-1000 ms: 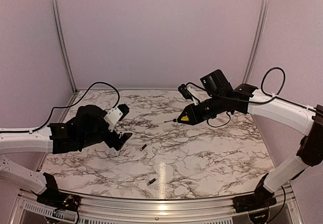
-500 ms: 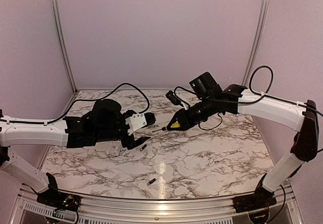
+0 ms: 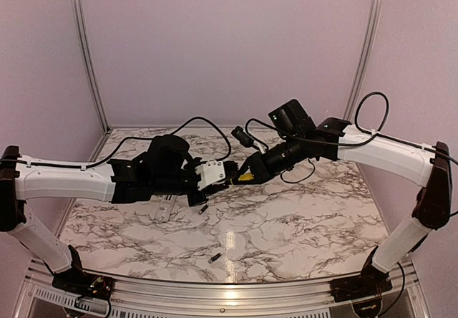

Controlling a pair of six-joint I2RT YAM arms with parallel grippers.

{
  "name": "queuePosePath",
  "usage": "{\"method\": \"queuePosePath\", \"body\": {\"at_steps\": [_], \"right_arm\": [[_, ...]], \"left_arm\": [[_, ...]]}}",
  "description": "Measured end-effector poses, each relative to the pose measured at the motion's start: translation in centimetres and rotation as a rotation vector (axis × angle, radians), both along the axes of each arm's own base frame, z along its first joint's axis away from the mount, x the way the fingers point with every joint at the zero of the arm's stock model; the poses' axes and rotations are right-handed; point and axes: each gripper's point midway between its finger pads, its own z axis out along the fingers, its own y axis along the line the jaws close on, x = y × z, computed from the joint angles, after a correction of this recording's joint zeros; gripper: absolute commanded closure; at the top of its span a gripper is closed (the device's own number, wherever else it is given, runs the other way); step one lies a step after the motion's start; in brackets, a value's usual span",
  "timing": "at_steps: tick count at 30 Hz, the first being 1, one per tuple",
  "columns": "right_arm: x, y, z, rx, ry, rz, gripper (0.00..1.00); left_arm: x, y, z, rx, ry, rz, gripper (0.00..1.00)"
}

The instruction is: Unload the batteries from the remote control

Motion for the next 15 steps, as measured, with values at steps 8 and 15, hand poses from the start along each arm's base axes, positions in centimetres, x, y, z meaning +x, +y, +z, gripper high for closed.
{"method": "queuePosePath", "body": {"at_steps": [8, 15], "right_arm": [[-0.02, -0.06, -0.06, -0.003, 0.009, -0.005, 1.0], [0.04, -0.06, -0.06, -0.003, 0.013, -0.012, 0.8]], "left_arm": [[-0.36, -0.6, -0.39, 0.013, -0.007, -0.025, 1.0], [-0.37, -0.56, -0.34, 0.012, -0.008, -0.022, 1.0]]}}
